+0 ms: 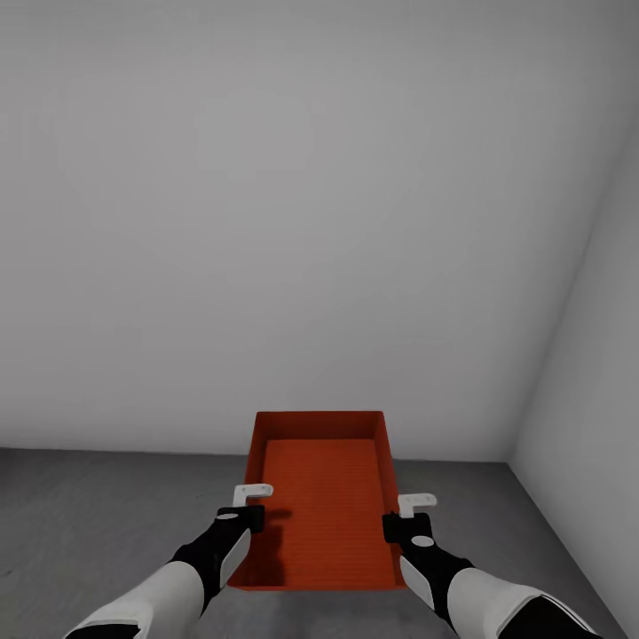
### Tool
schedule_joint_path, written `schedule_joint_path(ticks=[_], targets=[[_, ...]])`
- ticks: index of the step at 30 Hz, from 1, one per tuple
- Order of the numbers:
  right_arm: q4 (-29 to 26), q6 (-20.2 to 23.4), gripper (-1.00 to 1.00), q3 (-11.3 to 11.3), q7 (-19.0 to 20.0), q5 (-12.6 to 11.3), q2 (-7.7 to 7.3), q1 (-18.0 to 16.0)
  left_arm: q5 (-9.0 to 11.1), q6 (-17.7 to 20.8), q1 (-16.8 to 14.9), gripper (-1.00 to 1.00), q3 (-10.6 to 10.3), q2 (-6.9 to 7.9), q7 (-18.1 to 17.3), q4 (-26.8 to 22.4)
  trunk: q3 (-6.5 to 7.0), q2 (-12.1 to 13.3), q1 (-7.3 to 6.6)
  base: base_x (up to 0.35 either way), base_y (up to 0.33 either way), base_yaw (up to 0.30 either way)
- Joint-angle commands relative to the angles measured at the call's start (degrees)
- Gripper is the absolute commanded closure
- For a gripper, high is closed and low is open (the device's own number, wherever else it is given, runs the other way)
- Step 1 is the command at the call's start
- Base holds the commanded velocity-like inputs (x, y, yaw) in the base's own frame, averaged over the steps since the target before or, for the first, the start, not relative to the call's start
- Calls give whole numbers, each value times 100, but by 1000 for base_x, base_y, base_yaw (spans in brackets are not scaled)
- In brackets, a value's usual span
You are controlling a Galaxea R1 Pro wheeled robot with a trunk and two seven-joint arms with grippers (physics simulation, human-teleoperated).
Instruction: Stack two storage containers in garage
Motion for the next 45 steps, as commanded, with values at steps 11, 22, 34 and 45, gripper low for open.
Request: schedule_joint_path(ticks=[11,22,34,45], targets=[[105,-35,100,-52,-24,-140,-3,-2,-165,-87,-1,100,-12,53,42,-30,-2,-5,2,0,0,80],[105,-34,100,-52,-26,-140,-3,-2,-165,-91,-1,100,-12,53,42,-30,-2,-5,2,0,0,2],[105,-34,100,-52,-26,-139,2,-2,-170,-91,-1,100,-12,53,19,-34,-2,-5,2,0,0,0],[105,-34,100,-52,-31,-137,-3,-2,-177,-77,-1,100,-19,12,7,-38,-2,-5,2,0,0,0]])
